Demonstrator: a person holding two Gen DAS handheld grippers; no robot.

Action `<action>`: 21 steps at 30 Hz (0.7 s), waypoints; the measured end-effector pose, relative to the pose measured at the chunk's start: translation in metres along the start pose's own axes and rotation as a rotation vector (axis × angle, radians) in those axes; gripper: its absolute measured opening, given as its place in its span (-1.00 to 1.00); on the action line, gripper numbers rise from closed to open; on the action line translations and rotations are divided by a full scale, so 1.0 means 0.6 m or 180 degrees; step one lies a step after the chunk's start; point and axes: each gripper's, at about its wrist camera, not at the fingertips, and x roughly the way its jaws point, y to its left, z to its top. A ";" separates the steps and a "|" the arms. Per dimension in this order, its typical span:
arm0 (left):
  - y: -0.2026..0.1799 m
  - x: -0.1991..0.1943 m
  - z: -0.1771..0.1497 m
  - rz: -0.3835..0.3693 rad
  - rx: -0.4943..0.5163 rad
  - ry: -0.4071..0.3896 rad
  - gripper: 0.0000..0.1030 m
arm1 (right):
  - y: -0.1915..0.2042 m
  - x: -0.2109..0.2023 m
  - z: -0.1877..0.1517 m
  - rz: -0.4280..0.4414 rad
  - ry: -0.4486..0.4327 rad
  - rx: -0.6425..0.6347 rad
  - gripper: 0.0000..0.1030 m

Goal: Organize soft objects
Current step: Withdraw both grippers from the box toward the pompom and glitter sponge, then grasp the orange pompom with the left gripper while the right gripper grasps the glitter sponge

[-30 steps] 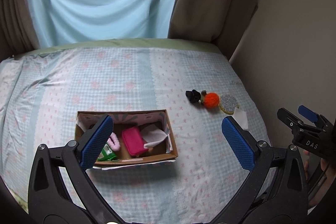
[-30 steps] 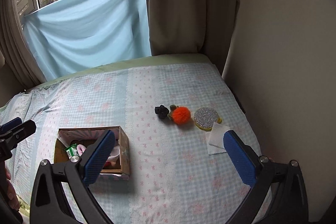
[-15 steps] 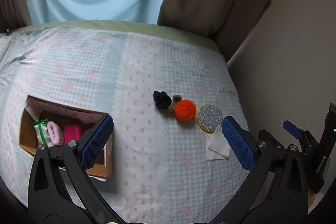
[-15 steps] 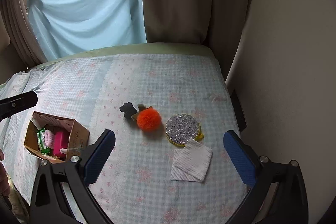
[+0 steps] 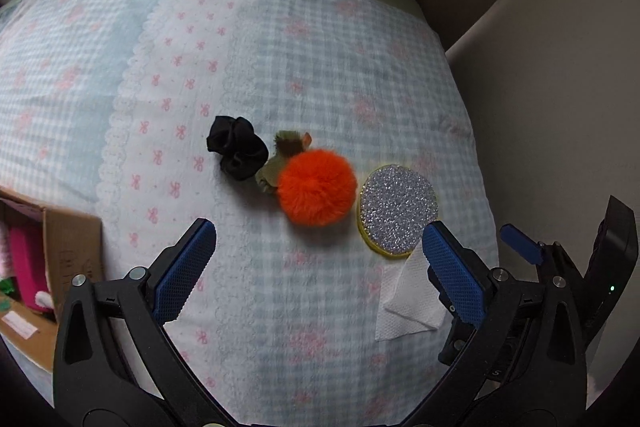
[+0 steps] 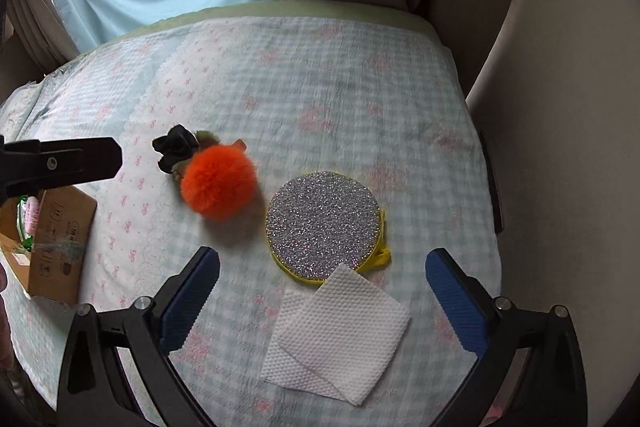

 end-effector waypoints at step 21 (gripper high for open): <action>0.020 0.236 0.033 0.0198 -0.0143 0.0456 0.02 | -0.021 0.219 0.020 0.0236 0.0441 -0.0307 1.00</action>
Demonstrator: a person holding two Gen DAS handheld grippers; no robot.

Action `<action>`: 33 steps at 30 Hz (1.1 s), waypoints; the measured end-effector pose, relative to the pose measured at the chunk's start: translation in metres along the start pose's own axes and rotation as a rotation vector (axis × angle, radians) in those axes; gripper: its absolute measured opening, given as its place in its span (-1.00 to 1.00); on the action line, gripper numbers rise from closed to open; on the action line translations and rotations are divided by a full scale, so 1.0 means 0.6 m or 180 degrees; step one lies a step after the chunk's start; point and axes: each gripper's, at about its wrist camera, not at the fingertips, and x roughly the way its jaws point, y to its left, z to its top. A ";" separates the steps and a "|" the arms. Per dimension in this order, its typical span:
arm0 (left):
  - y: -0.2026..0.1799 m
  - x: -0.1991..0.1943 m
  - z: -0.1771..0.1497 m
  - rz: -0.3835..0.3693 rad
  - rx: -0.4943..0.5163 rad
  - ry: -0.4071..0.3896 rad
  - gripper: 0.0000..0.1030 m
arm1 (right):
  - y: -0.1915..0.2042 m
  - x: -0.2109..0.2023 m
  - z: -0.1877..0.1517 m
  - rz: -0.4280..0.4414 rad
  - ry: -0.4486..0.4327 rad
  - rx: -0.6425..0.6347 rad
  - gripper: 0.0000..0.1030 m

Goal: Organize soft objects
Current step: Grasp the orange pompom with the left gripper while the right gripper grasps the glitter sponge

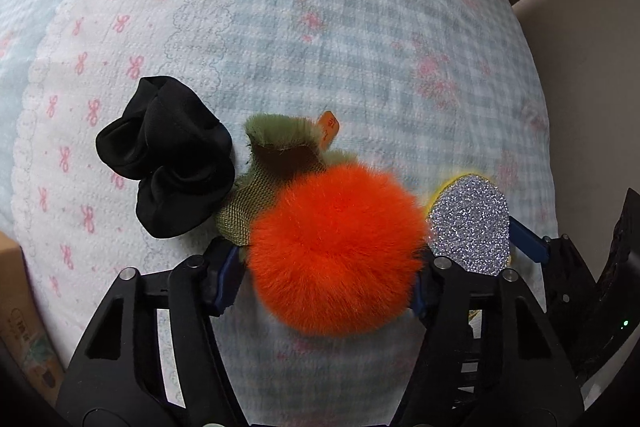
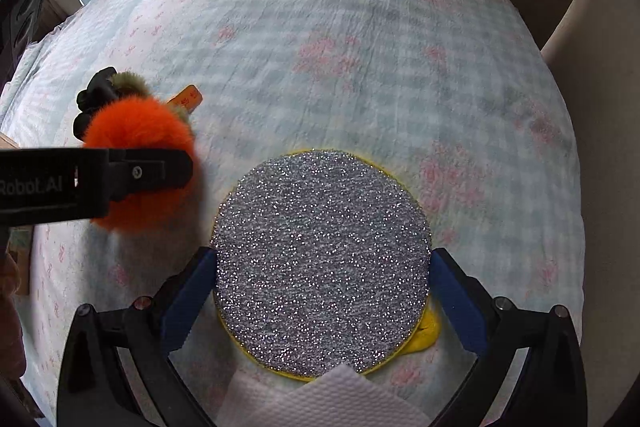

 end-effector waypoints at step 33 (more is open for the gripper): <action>-0.008 -0.178 -0.026 -0.0129 0.0243 -0.0415 -0.35 | 0.042 -0.136 0.029 0.0072 -0.0367 0.0110 -0.31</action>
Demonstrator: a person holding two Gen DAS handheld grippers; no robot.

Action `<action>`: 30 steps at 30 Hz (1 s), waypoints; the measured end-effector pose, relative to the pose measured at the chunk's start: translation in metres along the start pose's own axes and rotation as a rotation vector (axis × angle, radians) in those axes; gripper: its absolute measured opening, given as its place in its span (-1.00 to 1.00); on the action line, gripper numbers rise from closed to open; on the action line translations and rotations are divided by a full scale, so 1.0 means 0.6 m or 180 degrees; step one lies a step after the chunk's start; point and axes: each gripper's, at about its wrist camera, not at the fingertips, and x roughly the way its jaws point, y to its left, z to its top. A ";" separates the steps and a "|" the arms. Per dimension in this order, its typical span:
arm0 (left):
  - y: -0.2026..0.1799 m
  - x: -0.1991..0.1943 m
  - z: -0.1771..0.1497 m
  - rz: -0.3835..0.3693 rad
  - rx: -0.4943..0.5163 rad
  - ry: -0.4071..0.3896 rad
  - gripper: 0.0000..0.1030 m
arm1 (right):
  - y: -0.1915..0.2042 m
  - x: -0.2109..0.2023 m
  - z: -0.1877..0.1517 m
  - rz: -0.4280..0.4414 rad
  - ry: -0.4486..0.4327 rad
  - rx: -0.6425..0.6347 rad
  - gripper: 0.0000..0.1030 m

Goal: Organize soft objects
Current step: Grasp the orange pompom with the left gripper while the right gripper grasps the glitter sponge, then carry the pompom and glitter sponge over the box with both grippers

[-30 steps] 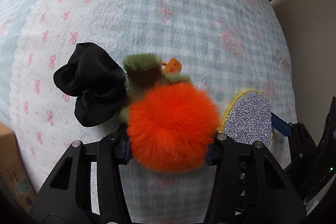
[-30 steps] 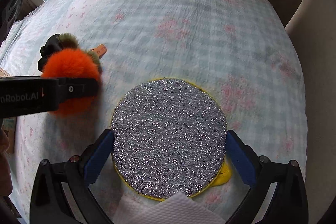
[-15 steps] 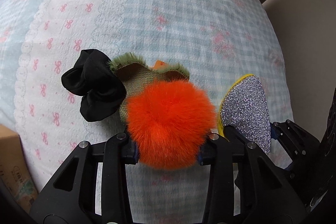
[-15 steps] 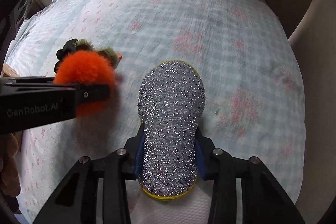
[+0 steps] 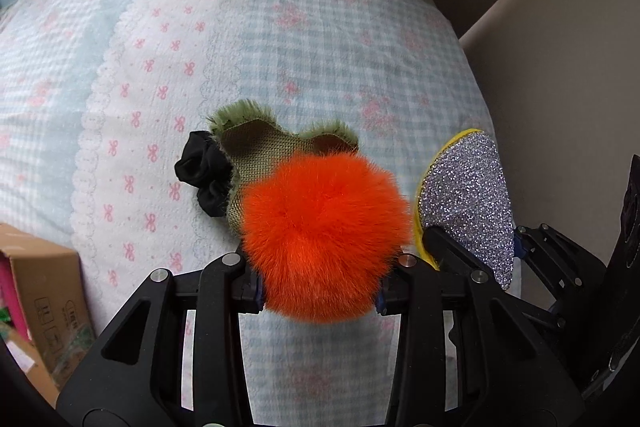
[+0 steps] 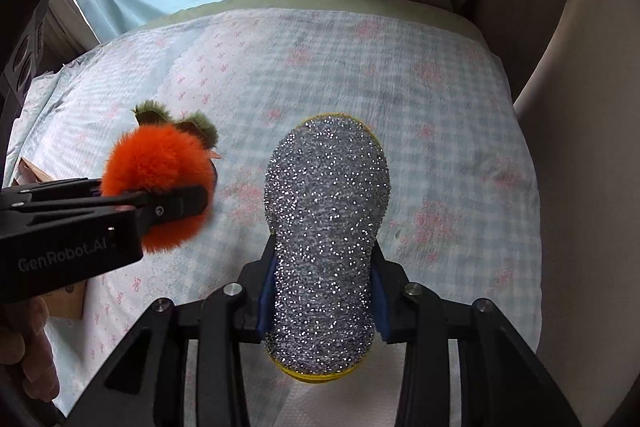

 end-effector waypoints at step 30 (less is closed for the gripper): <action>0.249 -0.482 -0.145 0.0279 -0.0297 -0.0618 -0.35 | 0.383 -0.331 0.025 0.0343 -0.0326 -0.0421 -0.31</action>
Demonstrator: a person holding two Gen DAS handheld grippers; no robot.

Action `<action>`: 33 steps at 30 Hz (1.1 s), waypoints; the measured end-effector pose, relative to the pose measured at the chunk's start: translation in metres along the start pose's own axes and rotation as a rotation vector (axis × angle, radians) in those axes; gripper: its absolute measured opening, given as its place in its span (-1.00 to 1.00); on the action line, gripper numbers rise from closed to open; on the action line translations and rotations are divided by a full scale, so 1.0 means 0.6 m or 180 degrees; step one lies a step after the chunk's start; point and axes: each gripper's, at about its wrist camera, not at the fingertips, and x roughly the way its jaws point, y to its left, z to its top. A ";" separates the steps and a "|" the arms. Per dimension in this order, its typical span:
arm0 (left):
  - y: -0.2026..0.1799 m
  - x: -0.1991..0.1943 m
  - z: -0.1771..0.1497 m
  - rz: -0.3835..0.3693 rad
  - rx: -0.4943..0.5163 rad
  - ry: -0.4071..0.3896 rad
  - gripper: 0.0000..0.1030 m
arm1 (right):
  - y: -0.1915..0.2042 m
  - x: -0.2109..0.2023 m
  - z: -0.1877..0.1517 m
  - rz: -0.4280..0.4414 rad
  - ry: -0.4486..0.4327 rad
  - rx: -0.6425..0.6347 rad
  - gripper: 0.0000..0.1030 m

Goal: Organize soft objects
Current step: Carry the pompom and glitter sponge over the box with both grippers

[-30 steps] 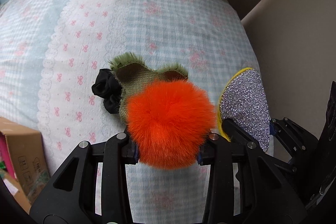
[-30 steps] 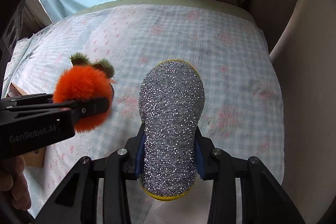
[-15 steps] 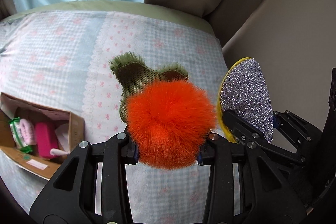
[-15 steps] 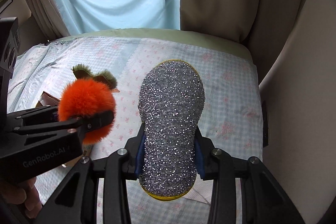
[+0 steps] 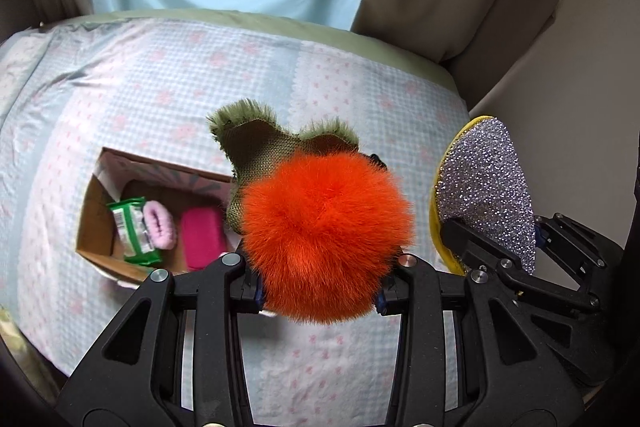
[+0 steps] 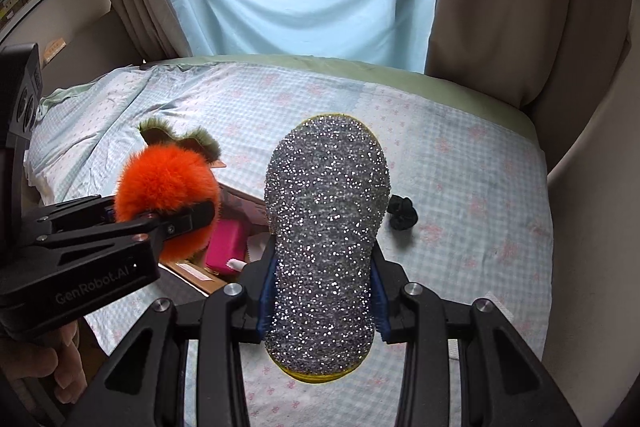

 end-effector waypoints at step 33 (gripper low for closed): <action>0.354 0.245 -0.006 -0.0003 0.0788 0.1252 -0.35 | 0.235 0.367 0.013 0.0026 0.1093 0.1418 -0.30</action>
